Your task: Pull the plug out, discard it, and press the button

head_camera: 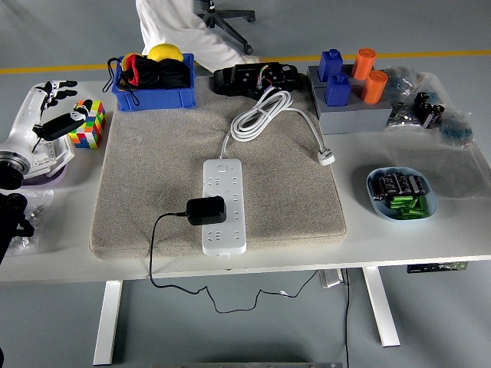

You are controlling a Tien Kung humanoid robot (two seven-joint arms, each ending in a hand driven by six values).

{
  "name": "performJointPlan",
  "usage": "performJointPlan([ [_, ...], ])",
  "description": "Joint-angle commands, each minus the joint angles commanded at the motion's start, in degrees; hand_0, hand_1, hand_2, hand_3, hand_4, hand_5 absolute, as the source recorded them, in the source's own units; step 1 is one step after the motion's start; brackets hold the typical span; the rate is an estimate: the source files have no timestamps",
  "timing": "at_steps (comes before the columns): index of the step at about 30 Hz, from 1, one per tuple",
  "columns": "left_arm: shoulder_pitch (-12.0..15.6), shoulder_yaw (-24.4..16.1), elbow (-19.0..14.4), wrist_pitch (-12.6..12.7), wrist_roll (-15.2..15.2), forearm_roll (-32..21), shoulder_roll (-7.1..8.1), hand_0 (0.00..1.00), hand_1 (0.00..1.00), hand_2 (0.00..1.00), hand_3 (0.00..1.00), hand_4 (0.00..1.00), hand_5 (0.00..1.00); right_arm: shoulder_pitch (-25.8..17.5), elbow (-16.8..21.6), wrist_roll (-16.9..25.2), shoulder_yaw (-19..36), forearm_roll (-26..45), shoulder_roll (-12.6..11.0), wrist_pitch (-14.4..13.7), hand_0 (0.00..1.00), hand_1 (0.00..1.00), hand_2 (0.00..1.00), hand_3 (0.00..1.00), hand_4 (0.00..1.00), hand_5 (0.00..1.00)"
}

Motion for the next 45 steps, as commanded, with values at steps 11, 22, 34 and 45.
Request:
performJointPlan([
  [11,0.0,0.6,0.2,0.0,0.0,-0.1,-0.08,0.867,0.858,0.775,0.787,0.691,0.403,0.0,0.0,0.1,-0.1,0.1,0.0,0.0,0.753,0.662,0.653,0.62,0.664,0.508],
  [22,-1.1,11.5,-6.2,-1.5,0.3,-5.2,6.16,0.868,0.85,0.773,0.804,0.702,0.382,-0.4,0.0,0.1,0.1,0.1,0.0,0.3,0.753,0.662,0.653,0.62,0.664,0.509],
  [34,-4.4,30.3,-16.5,-3.8,2.5,-7.1,11.82,0.869,0.841,0.762,0.812,0.914,0.29,-0.3,0.0,0.0,-0.2,0.0,-0.2,0.5,0.753,0.663,0.653,0.62,0.663,0.509],
  [45,-7.4,40.4,-16.2,-4.4,3.3,-6.7,11.39,0.87,0.829,0.749,0.797,0.969,0.269,-0.7,0.0,0.0,-0.4,-0.2,-0.2,0.7,0.753,0.662,0.653,0.62,0.664,0.509],
])
